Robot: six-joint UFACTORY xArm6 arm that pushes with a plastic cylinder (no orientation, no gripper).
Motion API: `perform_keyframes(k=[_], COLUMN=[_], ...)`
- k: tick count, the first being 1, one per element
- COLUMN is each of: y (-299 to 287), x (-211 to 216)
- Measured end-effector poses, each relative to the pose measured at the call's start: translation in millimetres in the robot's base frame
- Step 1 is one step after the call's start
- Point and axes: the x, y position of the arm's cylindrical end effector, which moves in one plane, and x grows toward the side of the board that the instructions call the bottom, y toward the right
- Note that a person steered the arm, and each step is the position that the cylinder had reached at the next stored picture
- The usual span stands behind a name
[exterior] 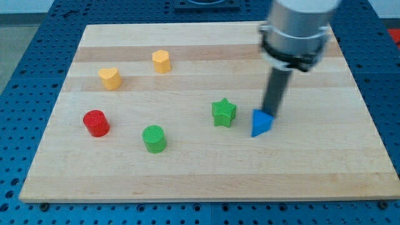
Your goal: Push the blue triangle left a bit
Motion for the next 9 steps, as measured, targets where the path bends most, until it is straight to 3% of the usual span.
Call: perform_keyframes(k=[1, 2, 3, 4, 5, 7, 9], y=[-44, -16, 72, 121, 123, 34, 7], x=[-1, -1, -2, -14, 11, 50, 20])
